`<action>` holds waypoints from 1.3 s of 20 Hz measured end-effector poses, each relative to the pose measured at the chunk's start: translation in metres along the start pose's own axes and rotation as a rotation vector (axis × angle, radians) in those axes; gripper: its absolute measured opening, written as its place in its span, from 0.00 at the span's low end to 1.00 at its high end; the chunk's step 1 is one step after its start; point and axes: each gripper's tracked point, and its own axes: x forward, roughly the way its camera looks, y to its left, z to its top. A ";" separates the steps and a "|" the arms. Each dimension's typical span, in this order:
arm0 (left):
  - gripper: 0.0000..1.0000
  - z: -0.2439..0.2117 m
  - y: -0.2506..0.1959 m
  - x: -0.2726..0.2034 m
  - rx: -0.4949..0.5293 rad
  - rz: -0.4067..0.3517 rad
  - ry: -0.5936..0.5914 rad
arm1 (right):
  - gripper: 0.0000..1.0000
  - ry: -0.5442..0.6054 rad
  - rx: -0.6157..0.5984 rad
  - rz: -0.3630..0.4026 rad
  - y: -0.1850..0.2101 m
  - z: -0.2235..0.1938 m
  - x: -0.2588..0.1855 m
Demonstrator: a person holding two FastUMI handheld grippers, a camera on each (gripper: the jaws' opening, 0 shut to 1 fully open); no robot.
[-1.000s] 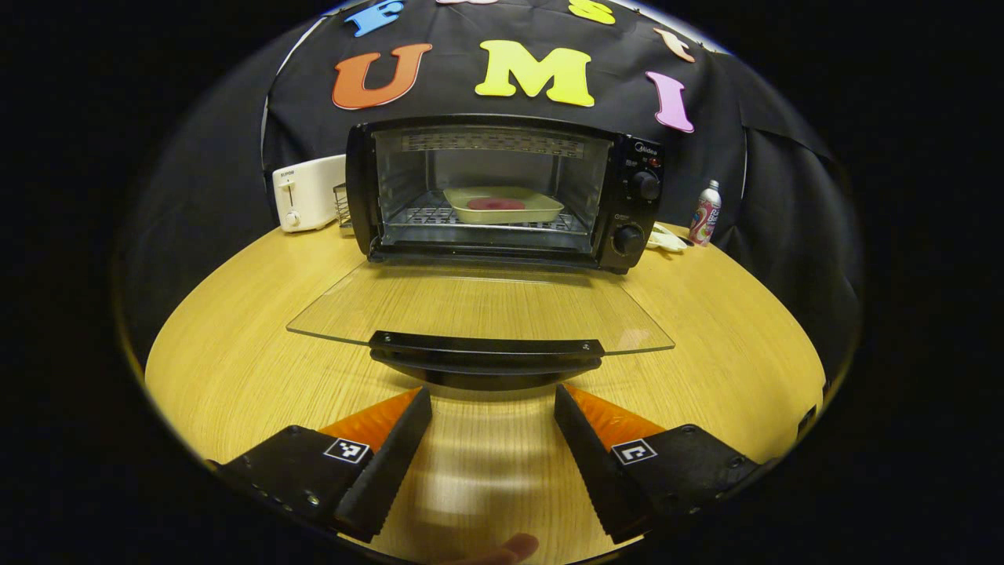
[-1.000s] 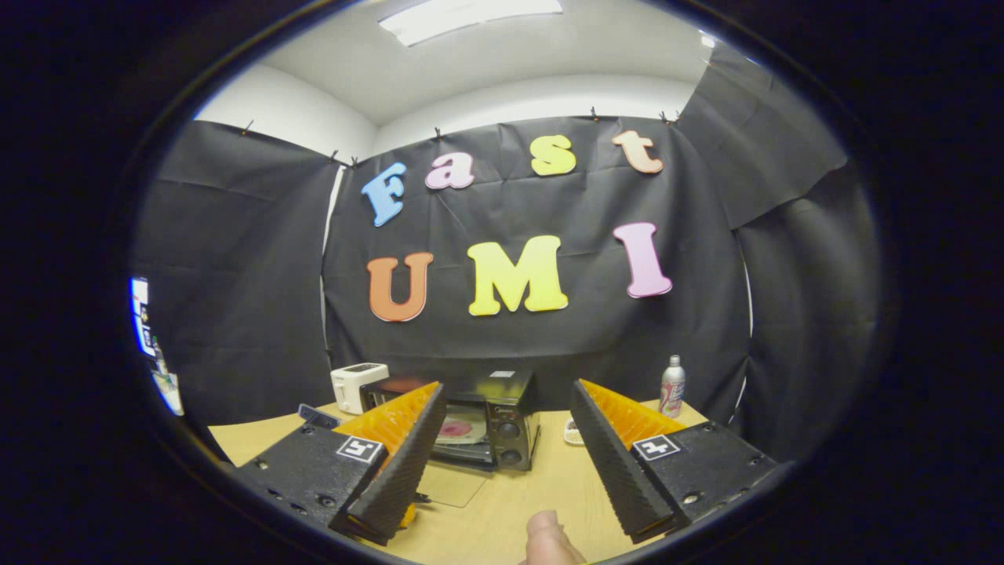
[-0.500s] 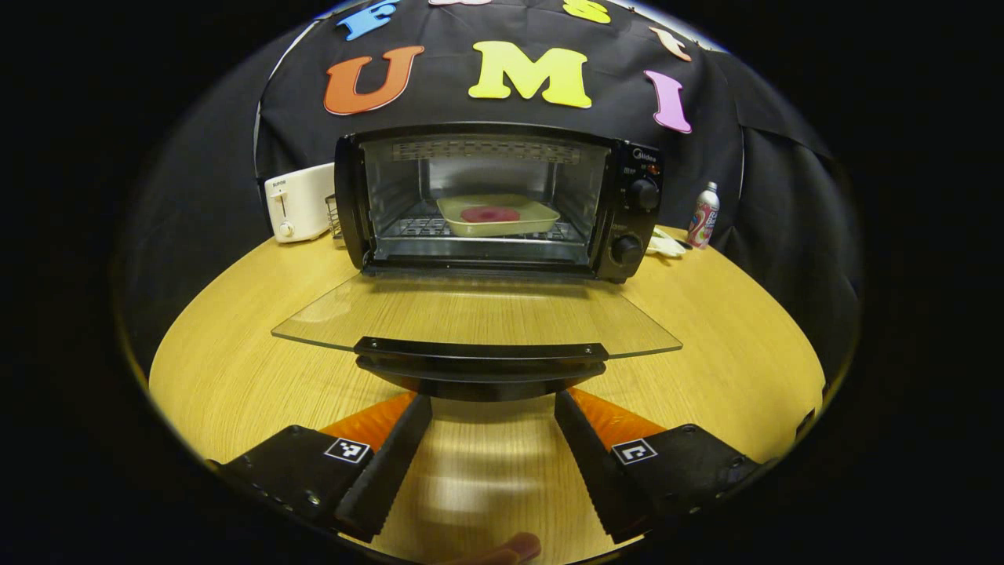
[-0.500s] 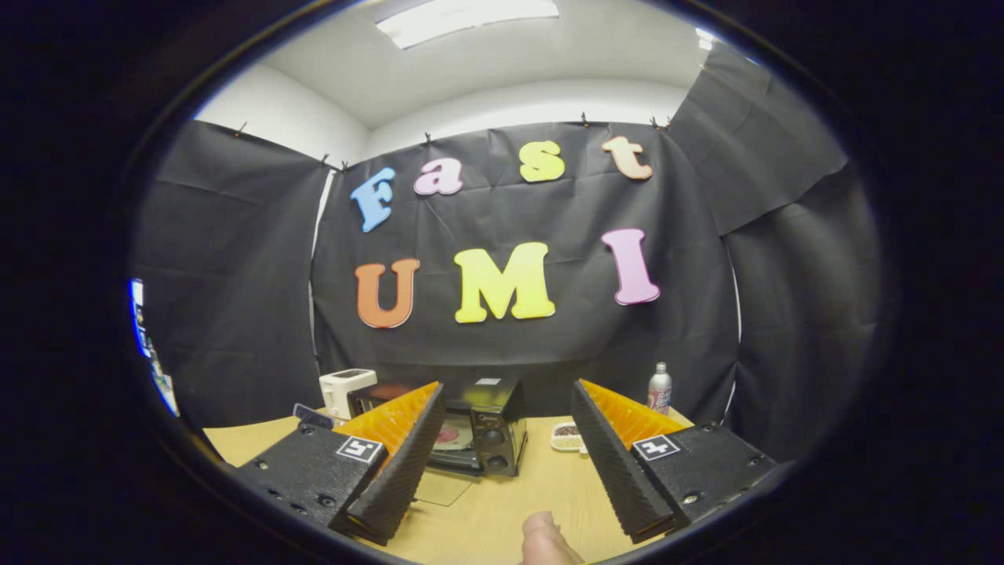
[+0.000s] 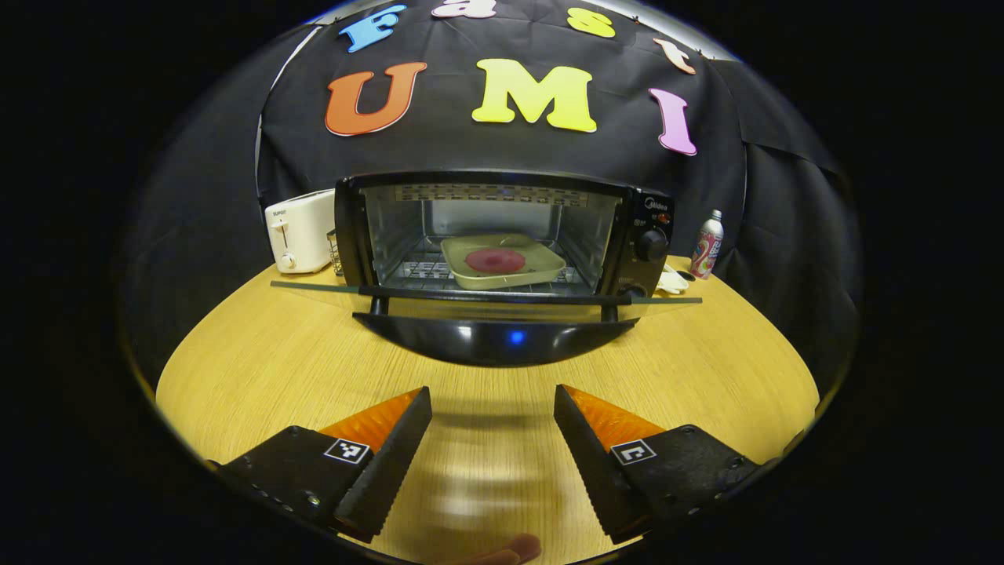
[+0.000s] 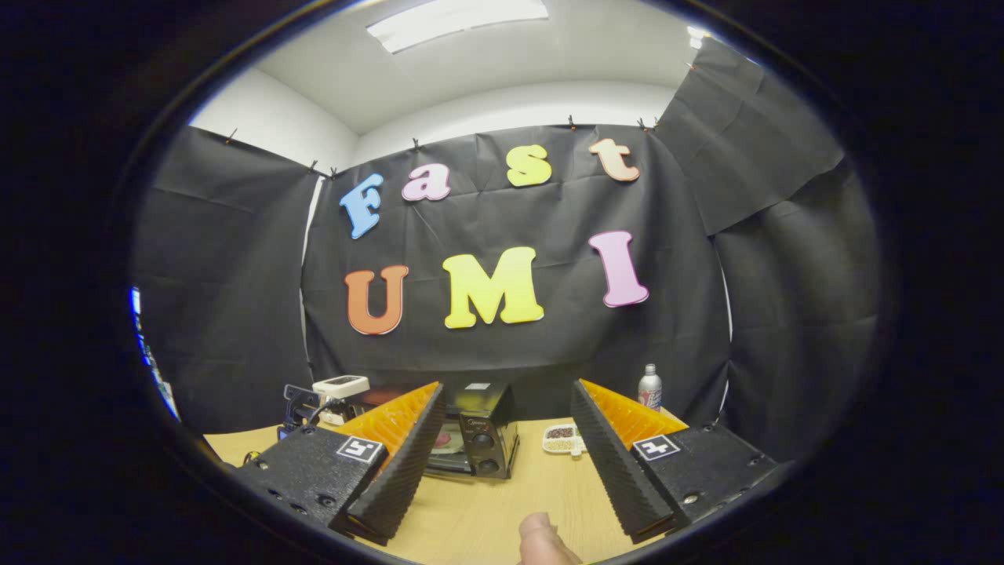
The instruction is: Open the electric oven with the left hand, put the food in, and close the electric oven.
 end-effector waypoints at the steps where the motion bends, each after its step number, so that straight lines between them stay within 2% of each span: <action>1: 0.95 0.006 0.000 0.002 -0.001 -0.002 -0.006 | 0.96 0.001 0.003 -0.002 -0.001 -0.001 0.001; 9: 0.95 0.053 0.003 0.009 0.011 0.001 -0.067 | 0.96 0.008 0.007 -0.008 -0.007 -0.003 0.001; 10: 0.95 0.055 0.002 0.011 0.018 -0.001 -0.073 | 1.00 0.008 0.005 -0.010 -0.008 -0.003 0.001; 11: 0.95 0.058 0.003 0.012 0.022 -0.001 -0.077 | 0.96 0.004 0.006 -0.015 -0.010 -0.002 -0.001; 12: 0.95 0.059 0.003 0.014 0.024 -0.001 -0.080 | 0.96 0.001 0.008 -0.020 -0.012 -0.002 0.000; 13: 0.95 0.062 0.004 0.017 0.021 0.000 -0.085 | 1.00 0.001 0.012 -0.024 -0.014 -0.001 0.001; 14: 0.95 0.064 0.004 0.021 0.014 -0.001 -0.084 | 0.96 0.002 0.019 -0.023 -0.015 -0.001 0.001; 15: 0.95 0.067 0.003 0.024 0.004 -0.006 -0.085 | 1.00 0.005 0.028 -0.022 -0.016 -0.001 0.001; 16: 0.95 0.069 0.003 0.027 -0.005 -0.008 -0.086 | 1.00 0.008 0.037 -0.026 -0.019 -0.001 0.000; 17: 0.95 0.071 0.003 0.030 -0.011 -0.010 -0.083 | 0.96 0.008 0.045 -0.029 -0.021 -0.001 -0.001; 26: 0.95 0.096 0.022 0.045 -0.048 0.040 -0.100 | 0.96 -0.003 0.021 -0.074 -0.042 0.009 -0.017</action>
